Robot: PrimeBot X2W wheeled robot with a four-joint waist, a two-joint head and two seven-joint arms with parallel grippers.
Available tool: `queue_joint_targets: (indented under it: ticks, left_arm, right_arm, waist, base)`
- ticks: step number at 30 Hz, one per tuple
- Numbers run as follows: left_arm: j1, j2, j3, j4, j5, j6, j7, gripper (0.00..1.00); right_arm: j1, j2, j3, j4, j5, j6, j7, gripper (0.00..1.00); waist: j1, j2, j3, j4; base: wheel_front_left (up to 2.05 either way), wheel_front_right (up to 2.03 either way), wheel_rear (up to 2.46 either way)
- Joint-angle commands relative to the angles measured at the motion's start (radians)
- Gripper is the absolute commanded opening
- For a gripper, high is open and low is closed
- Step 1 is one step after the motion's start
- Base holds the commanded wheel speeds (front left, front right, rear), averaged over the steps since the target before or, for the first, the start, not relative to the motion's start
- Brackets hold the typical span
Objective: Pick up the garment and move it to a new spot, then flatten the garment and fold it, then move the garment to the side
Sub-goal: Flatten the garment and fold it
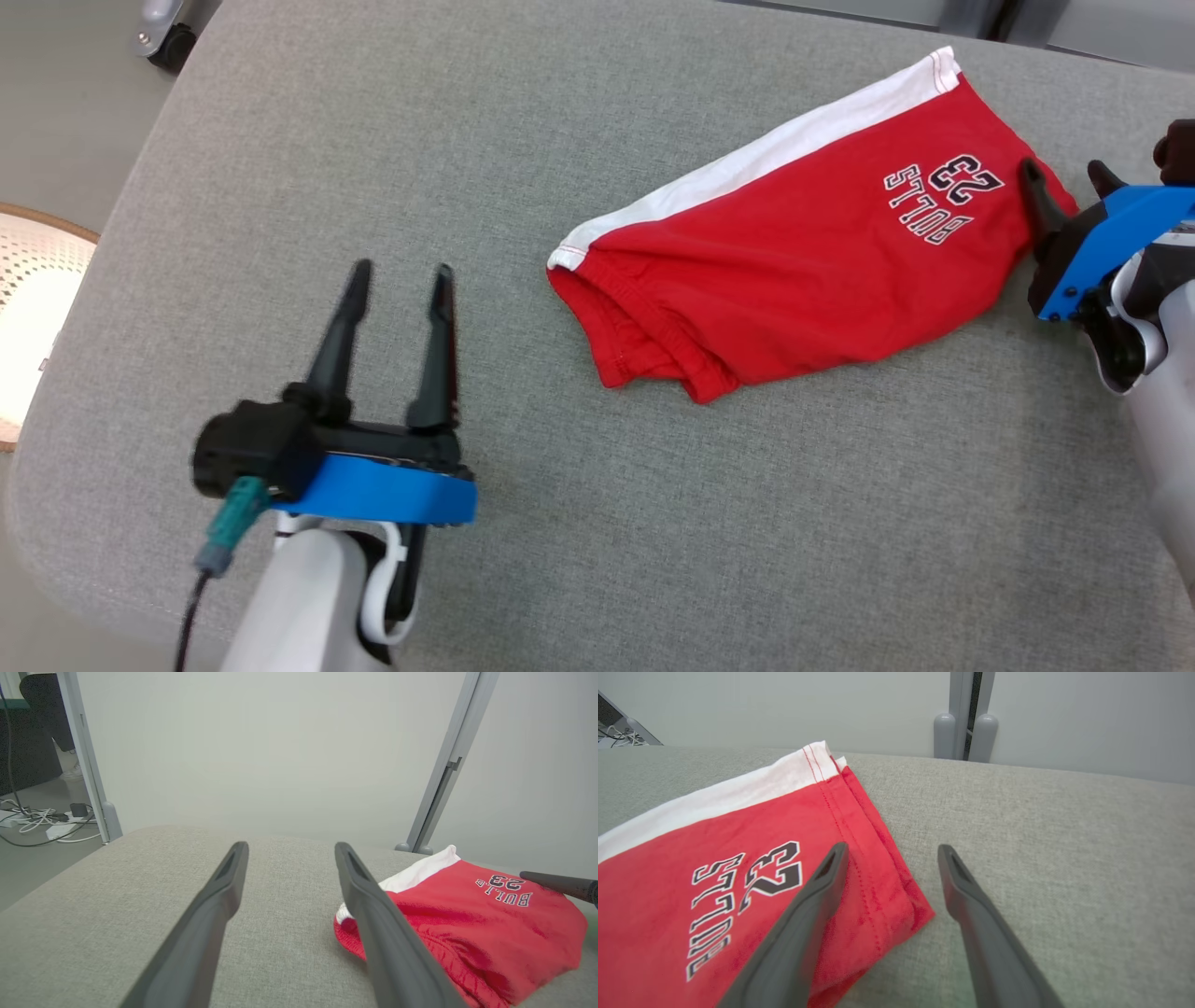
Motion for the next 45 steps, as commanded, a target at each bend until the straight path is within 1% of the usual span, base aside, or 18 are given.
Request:
queue_joint_targets:
  ticks: [1, 4, 7, 11, 12, 13, 14, 19, 25, 31, 37, 41, 45]
  left_arm:
    - [0.019, 0.0, 0.041, -0.028, 0.014, 0.011, -0.004, 1.0]
    - [0.034, -0.002, 0.088, -0.058, 0.026, 0.02, -0.004, 1.0]
    - [0.051, -0.002, 0.119, -0.082, 0.031, 0.028, -0.004, 1.0]
    - [0.06, -0.003, 0.123, -0.092, 0.027, 0.033, -0.004, 1.0]
    - [0.06, -0.002, 0.121, -0.094, 0.026, 0.034, -0.004, 1.0]
    - [0.06, -0.002, 0.118, -0.095, 0.025, 0.035, -0.004, 1.0]
    - [0.061, -0.002, 0.112, -0.092, 0.026, 0.037, -0.004, 1.0]
    - [0.062, -0.002, 0.109, -0.088, 0.034, 0.044, -0.004, 1.0]
    - [0.079, -0.002, 0.122, -0.073, 0.056, 0.035, -0.004, 1.0]
    - [0.105, -0.002, 0.149, -0.054, 0.081, 0.018, -0.004, 1.0]
    - [0.143, -0.002, 0.175, -0.049, 0.098, 0.009, -0.004, 1.0]
    - [0.165, -0.002, 0.185, -0.052, 0.109, 0.004, -0.004, 1.0]
    - [0.188, -0.002, 0.192, -0.051, 0.112, 0.002, -0.004, 1.0]
  right_arm:
    - [0.017, -0.016, 0.01, 0.013, 0.002, 0.001, -0.008, 1.0]
    - [0.013, -0.032, 0.013, 0.035, -0.005, 0.001, -0.013, 1.0]
    - [0.013, -0.023, 0.026, 0.059, -0.006, 0.001, -0.01, 1.0]
    - [0.018, -0.012, 0.039, 0.083, 0.001, 0.001, 0.014, 1.0]
    - [0.02, -0.005, 0.038, 0.088, 0.014, 0.001, 0.022, 0.8]
    - [0.019, 0.005, 0.025, 0.09, 0.037, 0.001, 0.023, 0.39]
    - [0.017, 0.011, 0.024, 0.09, 0.043, 0.001, 0.027, 0.0]
    - [0.021, 0.027, 0.039, 0.053, 0.087, 0.002, 0.002, 0.0]
    - [0.087, 0.063, 0.061, -0.017, 0.171, 0.001, -0.04, 0.0]
    - [0.227, 0.085, 0.093, -0.131, 0.282, 0.001, -0.075, 0.0]
    - [0.39, 0.08, 0.094, -0.263, 0.377, 0.001, -0.108, 0.0]
    - [0.489, 0.073, 0.065, -0.341, 0.421, 0.001, -0.123, 0.0]
    - [0.588, 0.068, 0.01, -0.404, 0.451, 0.001, -0.132, 0.0]
  waist:
    - [0.0001, 0.0, 0.004, 0.005]
    - [0.0001, 0.0, 0.008, 0.011]
    - [0.0001, 0.0, 0.011, 0.017]
    - [0.0001, 0.0, 0.013, 0.018]
    - [0.0001, 0.0, 0.013, 0.019]
    - [0.0001, 0.0, 0.013, 0.019]
    - [0.0001, 0.0, 0.013, 0.019]
    - [0.0001, 0.0, 0.002, -0.004]
    - [0.0001, 0.0, -0.05, -0.062]
    - [0.0001, 0.0, -0.115, -0.132]
    - [0.0001, 0.0, -0.163, -0.189]
    - [0.0001, 0.0, -0.188, -0.214]
    - [0.0001, 0.0, -0.214, -0.227]
  base:
    - [0.0, 0.0, 0.0]
    - [0.0, 0.0, 0.0]
    - [0.0, 0.0, 0.0]
    - [0.0, 0.0, 0.0]
    - [0.0, 0.0, 0.0]
    - [0.0, 0.0, 0.0]
    - [0.0, 0.0, 0.0]
    - [0.0, 0.0, 0.0]
    - [0.0, 0.0, 0.0]
    - [0.0, 0.0, 0.0]
    - [0.0, 0.0, 0.0]
    - [0.0, 0.0, 0.0]
    - [0.0, 0.0, 0.0]
